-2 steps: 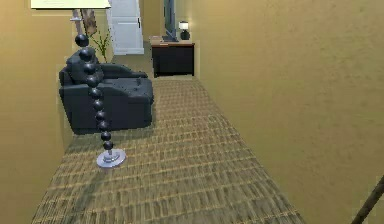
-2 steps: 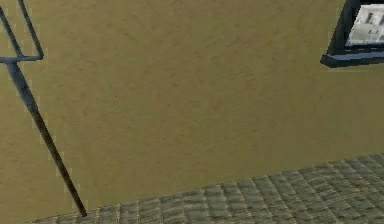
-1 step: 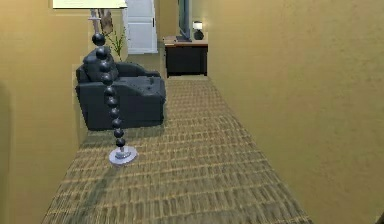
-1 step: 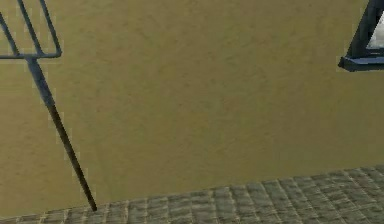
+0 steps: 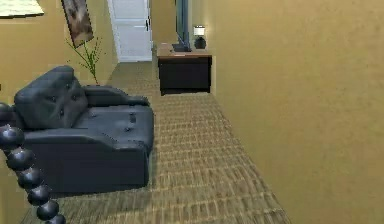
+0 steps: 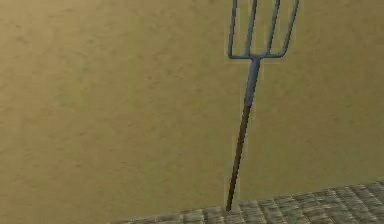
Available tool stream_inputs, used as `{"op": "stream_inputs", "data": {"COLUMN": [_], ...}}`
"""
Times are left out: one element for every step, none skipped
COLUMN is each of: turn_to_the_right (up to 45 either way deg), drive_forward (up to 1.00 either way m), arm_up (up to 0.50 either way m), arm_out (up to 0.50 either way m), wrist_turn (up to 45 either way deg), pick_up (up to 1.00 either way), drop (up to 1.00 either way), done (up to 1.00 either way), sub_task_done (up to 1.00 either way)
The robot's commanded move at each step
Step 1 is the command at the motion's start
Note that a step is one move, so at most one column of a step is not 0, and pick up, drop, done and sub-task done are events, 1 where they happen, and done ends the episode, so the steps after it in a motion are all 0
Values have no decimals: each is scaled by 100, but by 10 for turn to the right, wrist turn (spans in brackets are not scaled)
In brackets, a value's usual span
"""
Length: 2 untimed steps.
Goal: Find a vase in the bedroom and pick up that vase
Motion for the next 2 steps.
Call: {"op": "stream_inputs", "data": {"turn_to_the_right": [0, 60], "drive_forward": [100, 0], "arm_up": [0, 0], "arm_out": [0, 0], "wrist_turn": [0, 0], "pick_up": [0, 0], "drop": [0, 0], "done": [0, 0], "sub_task_done": [0, 0]}}
